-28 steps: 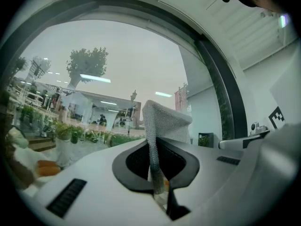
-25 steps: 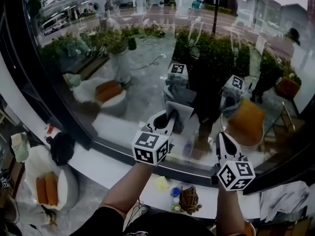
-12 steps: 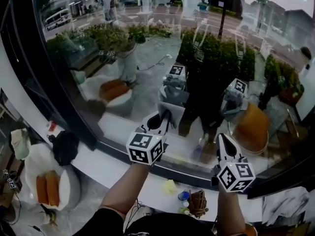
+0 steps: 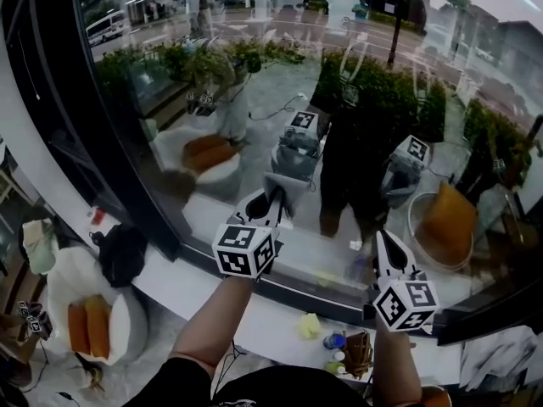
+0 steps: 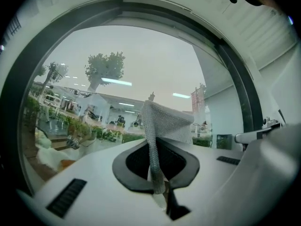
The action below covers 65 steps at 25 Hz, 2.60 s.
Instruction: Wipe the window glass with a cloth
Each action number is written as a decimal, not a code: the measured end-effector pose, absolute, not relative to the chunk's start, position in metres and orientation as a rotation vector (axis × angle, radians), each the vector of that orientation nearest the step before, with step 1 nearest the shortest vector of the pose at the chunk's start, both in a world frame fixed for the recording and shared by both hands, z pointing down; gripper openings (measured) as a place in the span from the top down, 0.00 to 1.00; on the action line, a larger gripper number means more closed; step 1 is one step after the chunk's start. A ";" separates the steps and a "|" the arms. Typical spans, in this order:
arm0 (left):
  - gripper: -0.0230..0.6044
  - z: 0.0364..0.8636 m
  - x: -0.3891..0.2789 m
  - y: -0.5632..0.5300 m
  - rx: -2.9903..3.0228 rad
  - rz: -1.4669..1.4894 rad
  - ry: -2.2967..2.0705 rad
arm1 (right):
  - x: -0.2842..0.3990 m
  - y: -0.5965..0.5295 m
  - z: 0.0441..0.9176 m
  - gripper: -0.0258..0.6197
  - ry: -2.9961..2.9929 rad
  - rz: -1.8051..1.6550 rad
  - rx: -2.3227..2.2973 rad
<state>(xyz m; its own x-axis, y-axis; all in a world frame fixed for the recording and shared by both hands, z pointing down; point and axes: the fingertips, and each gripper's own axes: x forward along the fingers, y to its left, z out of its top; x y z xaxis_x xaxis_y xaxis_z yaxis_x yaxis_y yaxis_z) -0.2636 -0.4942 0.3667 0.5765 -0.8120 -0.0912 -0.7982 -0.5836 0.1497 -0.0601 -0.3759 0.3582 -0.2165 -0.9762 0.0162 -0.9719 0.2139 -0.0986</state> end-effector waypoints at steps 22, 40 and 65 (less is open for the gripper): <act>0.93 0.382 -0.279 -0.518 2.670 -0.131 -1.538 | -0.051 -0.392 0.371 0.92 2.422 -0.180 -1.903; 0.93 0.385 -0.280 -0.511 2.676 -0.084 -1.536 | -0.060 -0.389 0.373 0.92 2.434 -0.183 -1.888; 0.93 0.354 -0.311 -0.474 2.701 -0.210 -1.563 | -0.073 -0.349 0.381 0.92 2.398 -0.166 -1.911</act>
